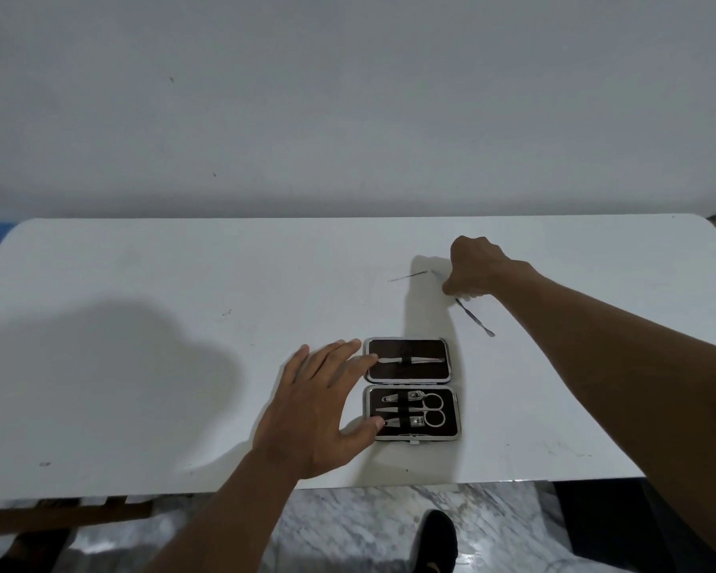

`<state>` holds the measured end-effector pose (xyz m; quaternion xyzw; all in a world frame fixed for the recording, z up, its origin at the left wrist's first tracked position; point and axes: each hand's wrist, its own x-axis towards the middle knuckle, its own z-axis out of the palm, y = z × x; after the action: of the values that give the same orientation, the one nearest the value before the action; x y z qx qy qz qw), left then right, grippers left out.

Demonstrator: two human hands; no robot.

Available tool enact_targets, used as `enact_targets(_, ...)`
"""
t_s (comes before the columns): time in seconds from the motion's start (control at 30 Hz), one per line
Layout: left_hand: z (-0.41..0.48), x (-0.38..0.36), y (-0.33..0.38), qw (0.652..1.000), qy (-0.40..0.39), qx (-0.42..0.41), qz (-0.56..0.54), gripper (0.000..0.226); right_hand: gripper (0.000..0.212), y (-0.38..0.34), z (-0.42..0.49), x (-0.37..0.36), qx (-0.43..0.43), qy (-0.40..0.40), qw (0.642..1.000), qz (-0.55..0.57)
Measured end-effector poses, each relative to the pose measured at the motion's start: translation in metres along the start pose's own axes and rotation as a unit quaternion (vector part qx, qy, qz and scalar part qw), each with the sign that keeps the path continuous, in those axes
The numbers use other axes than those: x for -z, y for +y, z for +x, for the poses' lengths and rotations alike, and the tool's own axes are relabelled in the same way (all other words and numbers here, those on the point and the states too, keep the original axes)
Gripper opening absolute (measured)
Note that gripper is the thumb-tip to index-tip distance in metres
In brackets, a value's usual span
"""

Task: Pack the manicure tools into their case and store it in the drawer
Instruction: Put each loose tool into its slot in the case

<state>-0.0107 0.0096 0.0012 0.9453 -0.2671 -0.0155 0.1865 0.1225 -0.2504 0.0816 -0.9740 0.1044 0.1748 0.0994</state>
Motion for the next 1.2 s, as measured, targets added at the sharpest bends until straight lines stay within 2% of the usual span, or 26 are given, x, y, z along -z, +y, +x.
enact_targets(0.13,0.000,-0.001,-0.001,1.000,0.003,-0.004,0.000,0.071,0.029,-0.002,-0.001,-0.007,0.015,0.011,1.000,-0.017)
enact_targets(0.23,0.000,-0.001,-0.001,1.000,0.005,-0.004,0.005,0.072,0.016,-0.005,-0.004,-0.009,0.027,0.022,0.999,-0.038)
enact_targets(0.3,0.000,-0.001,-0.001,1.000,0.007,-0.006,0.007,0.072,0.022,-0.005,-0.006,-0.009,0.026,0.034,0.999,-0.027)
enact_targets(0.43,0.000,-0.002,-0.001,1.000,0.009,-0.010,0.007,0.072,0.030,0.002,-0.016,-0.009,0.040,0.061,0.995,0.062)
enact_targets(0.57,-0.002,-0.002,-0.002,1.000,0.015,-0.016,0.016,0.072,0.016,0.008,-0.040,-0.008,0.079,0.096,0.987,0.100)
enact_targets(0.77,-0.001,-0.005,-0.003,0.999,0.021,-0.022,0.020,0.071,0.029,0.021,-0.090,-0.018,0.091,0.126,0.975,0.161)
enact_targets(0.97,-0.001,-0.007,-0.005,0.999,0.027,-0.025,0.028,0.072,0.008,0.031,-0.117,-0.030,0.086,0.119,0.973,0.180)
enact_targets(1.2,0.000,-0.008,-0.007,0.999,0.031,-0.027,0.021,0.072,0.009,0.026,-0.124,-0.030,0.085,0.104,0.977,0.167)
